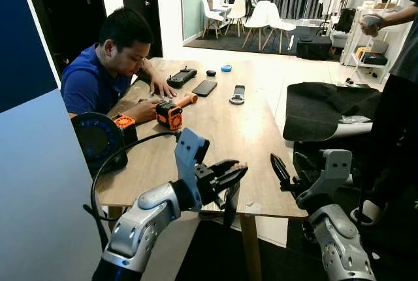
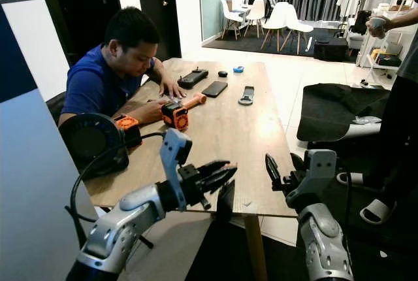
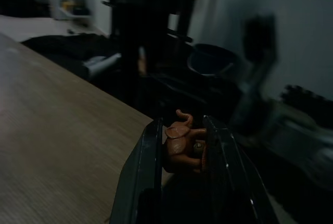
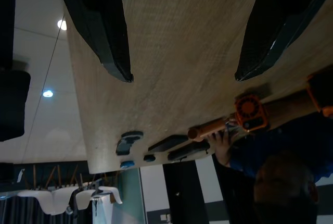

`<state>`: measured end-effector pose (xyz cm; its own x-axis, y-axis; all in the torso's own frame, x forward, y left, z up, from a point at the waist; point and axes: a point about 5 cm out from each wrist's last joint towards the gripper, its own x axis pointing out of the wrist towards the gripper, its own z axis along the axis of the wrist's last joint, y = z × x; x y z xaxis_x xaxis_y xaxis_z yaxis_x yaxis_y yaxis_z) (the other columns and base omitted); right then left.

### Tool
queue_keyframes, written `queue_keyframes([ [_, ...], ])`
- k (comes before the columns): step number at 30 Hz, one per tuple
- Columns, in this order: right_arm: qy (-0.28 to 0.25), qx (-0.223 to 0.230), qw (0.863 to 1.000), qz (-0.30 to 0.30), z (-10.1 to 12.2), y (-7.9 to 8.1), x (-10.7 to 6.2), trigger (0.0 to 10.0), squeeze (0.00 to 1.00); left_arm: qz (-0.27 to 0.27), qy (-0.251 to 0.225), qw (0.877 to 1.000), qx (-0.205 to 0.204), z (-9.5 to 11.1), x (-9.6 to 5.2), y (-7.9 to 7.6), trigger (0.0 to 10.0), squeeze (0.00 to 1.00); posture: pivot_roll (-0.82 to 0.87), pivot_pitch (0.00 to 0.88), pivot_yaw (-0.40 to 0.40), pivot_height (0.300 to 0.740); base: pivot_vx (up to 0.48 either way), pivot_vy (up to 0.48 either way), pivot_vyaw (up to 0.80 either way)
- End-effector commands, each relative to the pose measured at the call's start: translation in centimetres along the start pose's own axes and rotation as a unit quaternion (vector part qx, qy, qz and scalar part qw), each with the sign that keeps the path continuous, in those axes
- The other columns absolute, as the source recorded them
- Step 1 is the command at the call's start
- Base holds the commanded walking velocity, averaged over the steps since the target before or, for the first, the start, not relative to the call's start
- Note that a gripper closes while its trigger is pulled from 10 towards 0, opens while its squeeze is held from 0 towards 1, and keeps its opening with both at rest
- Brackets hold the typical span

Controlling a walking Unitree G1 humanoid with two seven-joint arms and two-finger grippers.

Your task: Hang keys on a hook

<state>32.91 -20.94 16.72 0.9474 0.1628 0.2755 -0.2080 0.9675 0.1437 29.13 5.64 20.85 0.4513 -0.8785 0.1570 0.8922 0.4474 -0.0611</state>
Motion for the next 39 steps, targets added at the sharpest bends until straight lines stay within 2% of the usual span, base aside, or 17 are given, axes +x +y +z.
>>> queue_keyframes([
  [1, -0.002, 0.002, 1.000, -0.006, 0.1, -0.3, 0.0, 10.0, 0.00, -0.012, 0.007, 1.000, 0.004, 0.0, -0.2, -0.3, 10.0, 0.00, 0.05, 0.057, 0.025, 0.740, 0.000, 0.000, 0.00],
  [7, -0.008, 0.001, 1.000, 0.003, 0.5, -0.5, 0.3, 10.0, 0.00, -0.053, 0.032, 0.998, 0.008, -0.7, -0.6, -0.8, 10.0, 0.00, 0.04, 0.058, 0.026, 0.740, 0.000, 0.000, 0.00],
  [11, 0.005, 0.002, 1.000, 0.012, 0.1, -0.8, 0.5, 10.0, 0.00, -0.102, 0.051, 0.994, 0.004, -0.9, -0.9, -1.7, 10.0, 0.00, 0.04, 0.058, 0.025, 0.740, 0.000, 0.000, 0.00],
  [15, 0.014, 0.009, 1.000, 0.015, -0.3, -0.9, 0.5, 10.0, 0.00, -0.114, 0.055, 0.992, 0.003, -1.0, -1.0, -2.0, 10.0, 0.00, 0.04, 0.057, 0.025, 0.740, 0.000, 0.000, 0.00],
  [24, 0.087, 0.047, 0.994, 0.046, -3.4, -0.7, -0.5, 10.0, 0.00, -0.141, 0.061, 0.988, 0.001, -1.1, -1.0, -2.7, 10.0, 0.00, 0.04, 0.054, 0.024, 0.740, 0.000, 0.000, 0.00],
  [26, 0.104, 0.071, 0.990, 0.061, -4.3, -0.3, -0.8, 10.0, 0.00, -0.143, 0.061, 0.988, 0.002, -1.1, -0.9, -2.8, 10.0, 0.00, 0.04, 0.056, 0.025, 0.740, 0.000, 0.000, 0.00],
  [29, 0.111, 0.078, 0.988, 0.071, -4.6, -0.1, -0.9, 10.0, 0.00, -0.144, 0.062, 0.988, 0.002, -1.1, -0.9, -2.8, 10.0, 0.00, 0.04, 0.056, 0.024, 0.740, 0.000, 0.000, 0.00],
  [31, 0.124, 0.088, 0.982, 0.109, -5.1, 1.1, -1.1, 10.0, 0.00, -0.144, 0.062, 0.988, 0.002, -1.1, -0.9, -2.8, 10.0, 0.00, 0.04, 0.056, 0.024, 0.740, 0.000, 0.000, 0.00],
  [32, 0.124, 0.088, 0.982, 0.109, -5.1, 1.1, -1.1, 10.0, 0.00, -0.144, 0.062, 0.988, 0.002, -1.1, -0.9, -2.8, 10.0, 0.00, 0.04, 0.056, 0.024, 0.740, 0.000, 0.000, 0.00],
  [35, 0.138, 0.102, 0.970, 0.171, -5.7, 3.1, -1.6, 10.0, 0.00, -0.144, 0.062, 0.988, 0.003, -1.1, -0.9, -2.9, 10.0, 0.00, 0.05, 0.054, 0.022, 0.740, 0.000, 0.000, 0.00],
  [39, 0.151, 0.105, 0.960, 0.210, -6.2, 4.1, -2.0, 10.0, 0.00, -0.144, 0.062, 0.988, 0.003, -1.1, -1.0, -2.9, 10.0, 0.00, 0.05, 0.054, 0.022, 0.740, 0.000, 0.000, 0.00],
])
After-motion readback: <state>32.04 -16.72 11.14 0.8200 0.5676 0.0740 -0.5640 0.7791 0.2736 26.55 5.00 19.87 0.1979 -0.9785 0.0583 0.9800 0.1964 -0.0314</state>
